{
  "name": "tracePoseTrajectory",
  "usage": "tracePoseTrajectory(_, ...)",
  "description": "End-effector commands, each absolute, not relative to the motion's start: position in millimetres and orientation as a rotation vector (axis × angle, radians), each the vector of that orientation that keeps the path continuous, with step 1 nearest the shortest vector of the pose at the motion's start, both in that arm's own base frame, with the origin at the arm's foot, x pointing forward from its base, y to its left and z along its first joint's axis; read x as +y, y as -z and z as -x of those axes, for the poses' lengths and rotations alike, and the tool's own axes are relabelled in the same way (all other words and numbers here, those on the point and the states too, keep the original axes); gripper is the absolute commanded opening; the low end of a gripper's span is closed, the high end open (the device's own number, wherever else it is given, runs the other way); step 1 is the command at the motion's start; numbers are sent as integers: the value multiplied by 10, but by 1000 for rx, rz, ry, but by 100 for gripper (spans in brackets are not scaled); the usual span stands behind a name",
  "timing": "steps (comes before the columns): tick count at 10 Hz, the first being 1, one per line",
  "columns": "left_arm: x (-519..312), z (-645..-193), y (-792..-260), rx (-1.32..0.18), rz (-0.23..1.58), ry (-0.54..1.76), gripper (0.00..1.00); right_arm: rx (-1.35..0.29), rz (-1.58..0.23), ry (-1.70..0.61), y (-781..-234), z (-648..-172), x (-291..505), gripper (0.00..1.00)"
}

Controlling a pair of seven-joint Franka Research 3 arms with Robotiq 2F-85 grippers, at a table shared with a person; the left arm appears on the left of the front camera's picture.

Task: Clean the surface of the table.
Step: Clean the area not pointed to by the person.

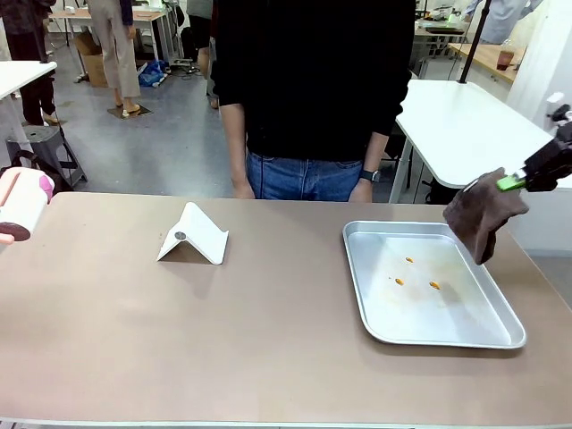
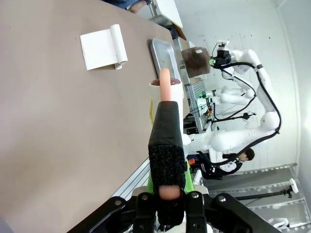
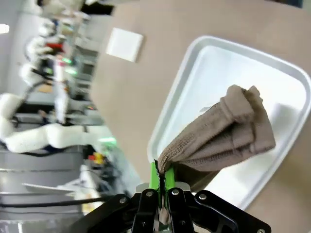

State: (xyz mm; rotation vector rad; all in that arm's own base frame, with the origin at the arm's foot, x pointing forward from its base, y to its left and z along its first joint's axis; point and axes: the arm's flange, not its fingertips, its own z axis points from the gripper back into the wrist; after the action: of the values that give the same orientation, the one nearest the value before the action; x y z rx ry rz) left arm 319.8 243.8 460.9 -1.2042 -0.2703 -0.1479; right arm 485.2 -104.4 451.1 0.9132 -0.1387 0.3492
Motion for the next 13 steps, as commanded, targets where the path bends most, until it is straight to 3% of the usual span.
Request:
tracePoseTrajectory(1, 2410, -3171, -4638, -275, 1200, 139, 22, -149, -729, -395, -4387, -4778, -809, 4)
tracePoseTrajectory(8, 2410, -3171, -4638, -275, 1200, 139, 22, -187, -371, -369, -4185, -4891, -613, 4)
tracePoseTrajectory(12, 2410, -3171, -4638, -275, 1200, 139, 22, -106, -383, -424, -4039, -4940, -432, 4)
tracePoseTrajectory(13, 2410, -3171, -4638, -275, 1200, 139, 22, -95, -395, -421, -3999, -4966, -393, 0)
